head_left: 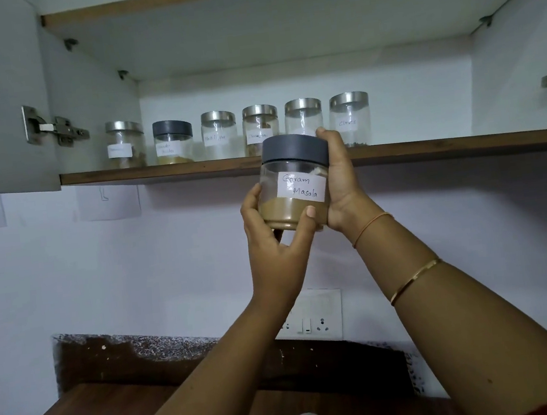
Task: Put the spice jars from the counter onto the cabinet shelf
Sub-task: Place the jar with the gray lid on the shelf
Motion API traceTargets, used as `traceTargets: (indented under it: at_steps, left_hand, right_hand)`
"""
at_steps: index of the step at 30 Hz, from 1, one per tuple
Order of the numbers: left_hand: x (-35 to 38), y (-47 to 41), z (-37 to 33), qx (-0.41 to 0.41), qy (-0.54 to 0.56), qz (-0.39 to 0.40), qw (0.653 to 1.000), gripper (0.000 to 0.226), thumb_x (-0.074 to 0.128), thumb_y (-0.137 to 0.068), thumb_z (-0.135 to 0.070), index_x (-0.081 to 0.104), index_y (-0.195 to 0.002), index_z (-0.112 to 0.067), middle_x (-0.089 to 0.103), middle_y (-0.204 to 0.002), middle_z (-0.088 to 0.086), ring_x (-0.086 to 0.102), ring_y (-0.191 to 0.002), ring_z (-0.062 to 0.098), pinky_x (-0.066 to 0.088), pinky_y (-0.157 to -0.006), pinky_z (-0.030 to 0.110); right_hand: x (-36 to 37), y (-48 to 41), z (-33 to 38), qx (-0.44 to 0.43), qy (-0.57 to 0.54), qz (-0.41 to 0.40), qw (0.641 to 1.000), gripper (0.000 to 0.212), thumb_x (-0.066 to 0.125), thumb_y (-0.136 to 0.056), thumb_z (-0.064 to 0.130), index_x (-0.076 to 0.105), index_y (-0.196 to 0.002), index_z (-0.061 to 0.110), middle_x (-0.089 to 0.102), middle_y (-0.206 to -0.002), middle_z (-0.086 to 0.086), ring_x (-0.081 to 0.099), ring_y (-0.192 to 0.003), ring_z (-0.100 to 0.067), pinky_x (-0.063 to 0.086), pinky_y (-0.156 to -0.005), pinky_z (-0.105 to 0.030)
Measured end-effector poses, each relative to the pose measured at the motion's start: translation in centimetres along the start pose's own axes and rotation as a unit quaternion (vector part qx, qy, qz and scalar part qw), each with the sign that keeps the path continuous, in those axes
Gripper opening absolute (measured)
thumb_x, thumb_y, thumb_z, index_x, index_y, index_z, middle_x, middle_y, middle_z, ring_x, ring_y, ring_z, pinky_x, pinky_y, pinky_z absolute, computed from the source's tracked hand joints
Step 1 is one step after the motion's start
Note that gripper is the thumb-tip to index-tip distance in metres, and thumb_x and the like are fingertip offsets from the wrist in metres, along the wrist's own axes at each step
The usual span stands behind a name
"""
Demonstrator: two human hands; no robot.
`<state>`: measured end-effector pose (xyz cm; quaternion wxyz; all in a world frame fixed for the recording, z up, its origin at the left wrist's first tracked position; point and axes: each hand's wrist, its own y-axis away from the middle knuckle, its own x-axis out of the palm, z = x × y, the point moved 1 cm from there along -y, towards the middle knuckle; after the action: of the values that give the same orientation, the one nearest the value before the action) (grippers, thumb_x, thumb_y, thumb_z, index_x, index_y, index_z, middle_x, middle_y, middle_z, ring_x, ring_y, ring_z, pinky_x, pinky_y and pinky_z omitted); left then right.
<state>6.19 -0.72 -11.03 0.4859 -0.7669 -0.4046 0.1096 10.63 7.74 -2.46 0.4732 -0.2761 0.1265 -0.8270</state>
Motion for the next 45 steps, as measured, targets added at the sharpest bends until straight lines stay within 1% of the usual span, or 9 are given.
traceTargets:
  at_steps: [10,15,19,24,28,31,36,41,45]
  left_hand:
    - [0.0,-0.4,0.0,-0.009,0.038,0.007,0.999,0.065,0.06,-0.081,-0.029,0.029,-0.138,-0.026,0.046,-0.126,-0.015,0.057,-0.101,-0.006,0.049,-0.074,0.011]
    - [0.1,-0.4,0.2,-0.032,0.054,0.009,0.998,0.061,0.057,-0.081,-0.03,0.029,-0.135,-0.029,0.051,-0.117,-0.021,0.06,-0.096,-0.007,0.054,-0.08,0.024]
    - [0.3,-0.4,0.2,-0.054,0.07,0.011,0.996,0.058,0.055,-0.079,-0.031,0.03,-0.131,-0.031,0.053,-0.117,-0.017,0.06,-0.101,0.001,0.053,-0.089,0.031]
    - [0.7,-0.3,0.2,-0.07,0.074,0.012,0.995,0.056,0.053,-0.078,-0.032,0.03,-0.13,-0.032,0.051,-0.124,-0.007,0.058,-0.107,0.008,0.052,-0.086,0.025]
    - [1.2,-0.2,0.0,-0.078,0.077,0.017,0.994,0.057,0.053,-0.078,-0.032,0.031,-0.13,-0.03,0.051,-0.126,-0.003,0.057,-0.108,0.009,0.053,-0.085,0.023]
    - [1.5,-0.3,-0.1,-0.086,0.064,0.017,0.994,0.057,0.053,-0.077,-0.034,0.033,-0.13,-0.029,0.054,-0.123,0.0,0.059,-0.106,0.012,0.053,-0.084,0.024]
    - [2.4,-0.7,-0.6,-0.12,0.049,0.004,0.992,0.057,0.056,-0.071,-0.037,0.038,-0.124,-0.029,0.059,-0.102,-0.015,0.062,-0.09,0.0,0.051,-0.073,0.019]
    - [3.2,-0.6,-1.0,-0.156,0.06,-0.008,0.986,0.056,0.059,-0.067,-0.037,0.039,-0.12,-0.03,0.059,-0.096,-0.014,0.062,-0.089,0.005,0.05,-0.073,0.022]
    - [3.8,-0.3,-1.2,-0.161,0.062,-0.012,0.985,0.056,0.059,-0.067,-0.038,0.039,-0.12,-0.03,0.057,-0.093,-0.016,0.061,-0.086,0.004,0.05,-0.072,0.022]
  right_hand:
    - [0.1,0.3,0.5,-0.027,0.026,-0.01,0.999,0.049,0.045,-0.086,0.055,0.065,-0.09,0.01,0.066,-0.071,-0.009,0.063,-0.06,-0.024,0.051,-0.061,-0.028]
    - [0.4,0.4,0.9,-0.056,0.045,-0.01,0.997,0.051,0.047,-0.088,0.053,0.061,-0.105,0.007,0.067,-0.077,-0.011,0.066,-0.062,-0.025,0.052,-0.059,-0.028]
    - [0.7,0.4,1.0,-0.09,0.072,-0.055,0.992,0.061,0.051,-0.085,0.053,0.059,-0.114,0.0,0.064,-0.088,-0.017,0.061,-0.072,-0.034,0.048,-0.068,-0.036]
    - [0.6,0.5,1.2,-0.115,0.099,-0.087,0.985,0.069,0.055,-0.076,0.056,0.059,-0.115,-0.001,0.066,-0.098,-0.02,0.065,-0.082,-0.036,0.049,-0.076,-0.043]
    - [0.2,0.4,1.5,-0.113,0.096,-0.094,0.984,0.058,0.057,-0.073,0.056,0.062,-0.101,0.006,0.066,-0.093,-0.019,0.065,-0.081,-0.036,0.05,-0.081,-0.048]
    - [-0.4,0.2,1.5,-0.109,0.091,-0.102,0.985,0.053,0.056,-0.08,0.054,0.062,-0.101,0.006,0.066,-0.089,-0.018,0.065,-0.076,-0.035,0.052,-0.075,-0.044]
    - [-1.3,0.1,2.0,-0.078,0.072,-0.107,0.989,0.045,0.053,-0.085,0.051,0.059,-0.101,0.009,0.06,-0.091,-0.018,0.063,-0.07,-0.031,0.049,-0.072,-0.04]
    - [-2.0,0.4,2.5,-0.038,0.059,-0.106,0.992,0.043,0.051,-0.084,0.051,0.057,-0.1,0.012,0.061,-0.083,-0.012,0.063,-0.06,-0.025,0.05,-0.06,-0.03]
    - [-2.4,0.6,2.9,-0.036,0.07,-0.105,0.991,0.042,0.05,-0.086,0.05,0.057,-0.101,0.012,0.06,-0.085,-0.012,0.063,-0.061,-0.025,0.05,-0.062,-0.03]
